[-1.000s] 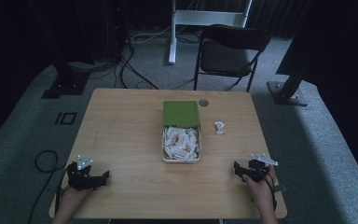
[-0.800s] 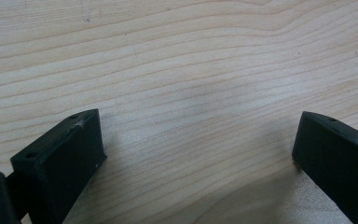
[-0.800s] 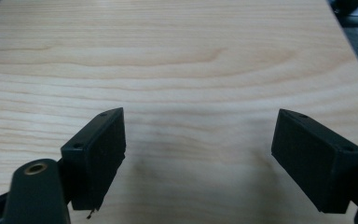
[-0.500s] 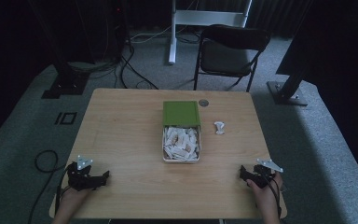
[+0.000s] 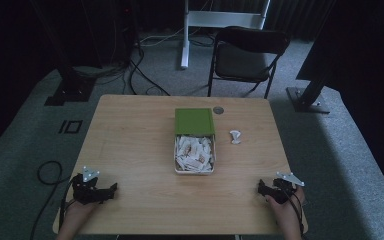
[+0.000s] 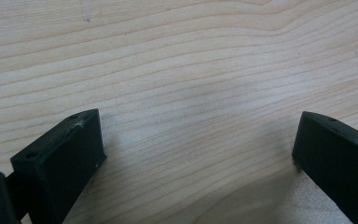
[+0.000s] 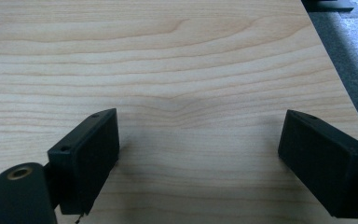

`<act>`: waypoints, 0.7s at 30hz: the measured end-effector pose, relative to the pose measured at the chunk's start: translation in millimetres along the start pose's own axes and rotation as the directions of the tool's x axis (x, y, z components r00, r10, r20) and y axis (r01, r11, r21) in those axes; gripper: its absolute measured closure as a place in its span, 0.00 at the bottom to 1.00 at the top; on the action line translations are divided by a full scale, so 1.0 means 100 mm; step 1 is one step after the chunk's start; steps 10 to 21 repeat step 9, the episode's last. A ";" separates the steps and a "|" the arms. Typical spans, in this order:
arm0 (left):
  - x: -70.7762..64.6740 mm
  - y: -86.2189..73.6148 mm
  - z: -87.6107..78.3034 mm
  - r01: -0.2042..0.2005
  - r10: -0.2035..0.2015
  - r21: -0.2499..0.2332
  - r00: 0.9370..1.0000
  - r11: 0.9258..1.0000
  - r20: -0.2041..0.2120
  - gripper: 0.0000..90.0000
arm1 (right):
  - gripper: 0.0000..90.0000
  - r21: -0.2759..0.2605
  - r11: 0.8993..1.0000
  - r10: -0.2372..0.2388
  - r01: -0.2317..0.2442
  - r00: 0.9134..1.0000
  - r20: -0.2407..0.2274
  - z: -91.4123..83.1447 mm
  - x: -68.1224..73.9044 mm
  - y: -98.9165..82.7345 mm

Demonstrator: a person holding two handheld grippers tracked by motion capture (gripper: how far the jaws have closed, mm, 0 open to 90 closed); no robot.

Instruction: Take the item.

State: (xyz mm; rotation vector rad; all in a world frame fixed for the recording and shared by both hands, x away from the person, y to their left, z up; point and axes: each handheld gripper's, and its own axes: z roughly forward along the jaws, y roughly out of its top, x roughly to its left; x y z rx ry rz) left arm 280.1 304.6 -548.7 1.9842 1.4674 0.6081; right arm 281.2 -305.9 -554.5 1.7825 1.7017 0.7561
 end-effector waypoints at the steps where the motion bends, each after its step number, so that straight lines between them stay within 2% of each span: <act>1: 0.00 0.00 0.00 0.000 0.000 0.000 1.000 1.000 0.000 0.03 | 0.13 0.000 1.000 -0.001 0.001 1.000 -0.002 0.00 0.00 0.00; 21: 0.00 0.00 0.00 0.000 0.000 0.000 1.000 1.000 0.001 0.03 | 0.13 0.000 1.000 -0.005 0.005 1.000 -0.005 0.01 -0.01 0.01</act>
